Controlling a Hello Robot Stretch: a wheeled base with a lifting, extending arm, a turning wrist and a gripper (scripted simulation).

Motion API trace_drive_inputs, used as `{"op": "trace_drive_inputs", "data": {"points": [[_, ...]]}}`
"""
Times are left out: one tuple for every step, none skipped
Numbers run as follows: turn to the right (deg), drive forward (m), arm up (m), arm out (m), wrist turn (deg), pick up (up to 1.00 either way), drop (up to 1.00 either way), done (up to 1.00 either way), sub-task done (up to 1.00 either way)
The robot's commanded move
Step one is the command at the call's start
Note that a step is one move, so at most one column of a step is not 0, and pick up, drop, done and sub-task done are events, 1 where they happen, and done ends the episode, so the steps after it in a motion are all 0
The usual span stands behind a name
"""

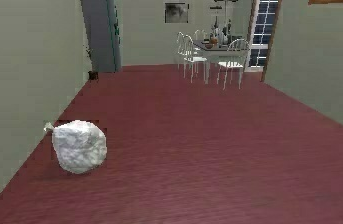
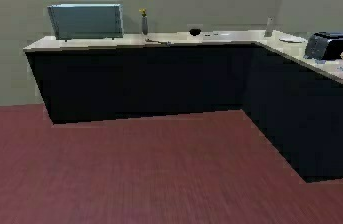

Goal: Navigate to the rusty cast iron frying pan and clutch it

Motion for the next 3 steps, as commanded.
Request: {"op": "trace_drive_inputs", "data": {"points": [[0.0, 1.00, 0.00, 0.00, 0.0, 0.00, 0.00, 0.00, 0.00], [0.0, 1.00, 0.00, 0.00, 0.0, 0.00, 0.00, 0.00, 0.00], [0.0, 1.00, 0.00, 0.00, 0.0, 0.00, 0.00, 0.00, 0.00]]}}
